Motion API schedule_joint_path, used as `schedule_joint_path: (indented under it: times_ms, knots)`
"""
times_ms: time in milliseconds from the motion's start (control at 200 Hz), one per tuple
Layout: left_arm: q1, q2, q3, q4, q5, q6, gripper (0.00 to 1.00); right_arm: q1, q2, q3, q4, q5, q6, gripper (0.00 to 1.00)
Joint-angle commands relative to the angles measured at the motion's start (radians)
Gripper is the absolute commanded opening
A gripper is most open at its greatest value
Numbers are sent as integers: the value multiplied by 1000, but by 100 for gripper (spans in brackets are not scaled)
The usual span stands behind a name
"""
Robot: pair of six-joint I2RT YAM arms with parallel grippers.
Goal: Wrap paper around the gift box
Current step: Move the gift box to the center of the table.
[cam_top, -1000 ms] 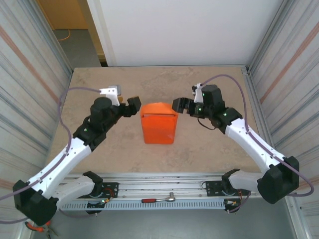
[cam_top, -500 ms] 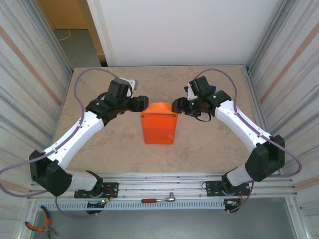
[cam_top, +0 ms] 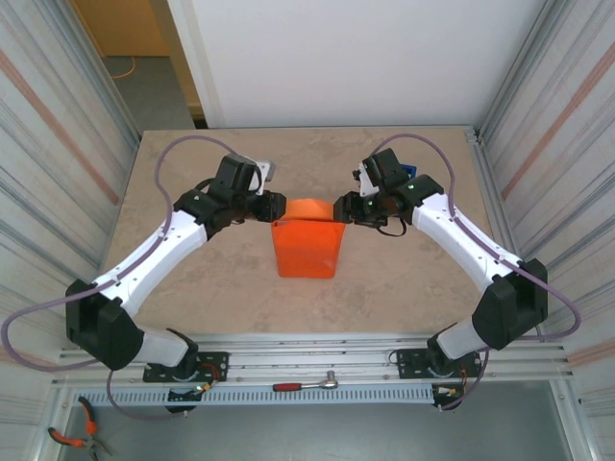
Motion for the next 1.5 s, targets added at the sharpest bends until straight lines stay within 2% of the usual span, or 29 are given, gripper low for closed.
schedule_joint_path:
  times_ms: [0,105,175,431,546,586,676,762,882,992,1072,1273,1418,1493]
  knots:
    - [1,25,-4,46,39,2,24,7,23,50,-1,13,-22,35]
    - [1,43,28,68,28,10,10,2,40,86,-4,10,-30,13]
    - [1,50,51,78,17,13,8,-7,45,108,-6,8,-32,6]
    - [2,53,51,160,8,17,9,-19,38,103,28,14,-27,8]
    - [2,47,-3,231,10,13,23,-33,42,50,77,8,-6,13]
    - [2,37,-29,270,3,12,33,-37,42,35,92,1,0,14]
    - [4,2,-89,359,-42,8,49,-50,42,15,122,-21,15,24]
    - [18,-27,-117,417,-51,6,62,-59,37,17,133,-40,22,47]
    - [31,-83,-160,500,-78,12,76,-62,1,33,140,-30,23,72]
    - [37,-148,-219,581,-101,37,90,-62,-52,40,144,36,22,100]
    - [41,-185,-250,608,-114,39,99,-63,-98,27,160,85,22,98]
    - [44,-254,-325,668,-159,1,99,-100,-183,-68,239,139,93,98]
    - [42,-299,-351,604,-101,13,99,-150,-234,-187,327,142,155,98]
    - [25,-340,-406,615,-97,36,99,-194,-242,-225,343,99,186,98]
